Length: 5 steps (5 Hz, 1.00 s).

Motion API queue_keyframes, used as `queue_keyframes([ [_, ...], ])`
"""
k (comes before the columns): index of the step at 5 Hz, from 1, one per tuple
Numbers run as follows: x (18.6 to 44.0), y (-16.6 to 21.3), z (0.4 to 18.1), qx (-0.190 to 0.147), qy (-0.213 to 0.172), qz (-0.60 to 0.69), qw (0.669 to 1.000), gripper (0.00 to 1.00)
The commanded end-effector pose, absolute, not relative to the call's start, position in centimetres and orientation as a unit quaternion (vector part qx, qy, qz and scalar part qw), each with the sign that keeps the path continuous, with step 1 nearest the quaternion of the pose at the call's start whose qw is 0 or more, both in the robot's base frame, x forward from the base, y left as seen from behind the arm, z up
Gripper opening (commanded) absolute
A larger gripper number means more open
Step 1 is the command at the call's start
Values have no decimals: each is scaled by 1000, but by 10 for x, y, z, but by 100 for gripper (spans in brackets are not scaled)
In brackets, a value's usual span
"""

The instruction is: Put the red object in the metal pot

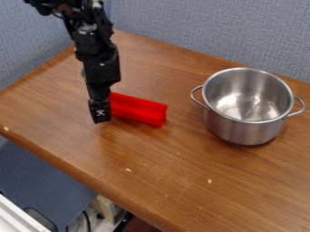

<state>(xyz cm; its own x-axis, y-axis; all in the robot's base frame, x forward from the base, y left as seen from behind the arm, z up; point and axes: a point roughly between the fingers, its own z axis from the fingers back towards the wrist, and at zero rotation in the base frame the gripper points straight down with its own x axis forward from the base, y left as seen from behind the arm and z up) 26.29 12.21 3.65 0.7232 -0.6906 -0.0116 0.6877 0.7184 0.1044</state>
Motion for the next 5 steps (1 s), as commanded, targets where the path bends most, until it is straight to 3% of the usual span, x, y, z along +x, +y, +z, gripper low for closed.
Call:
queue_keyframes([
  [1,268,123,41,59,-25,-374,925,100],
  [2,270,123,39,57,-29,-373,926,0],
  [3,269,122,40,56,-30,-370,927,0],
  [4,268,122,42,54,-33,-367,928,100],
  [5,269,121,41,51,-38,-366,929,0],
])
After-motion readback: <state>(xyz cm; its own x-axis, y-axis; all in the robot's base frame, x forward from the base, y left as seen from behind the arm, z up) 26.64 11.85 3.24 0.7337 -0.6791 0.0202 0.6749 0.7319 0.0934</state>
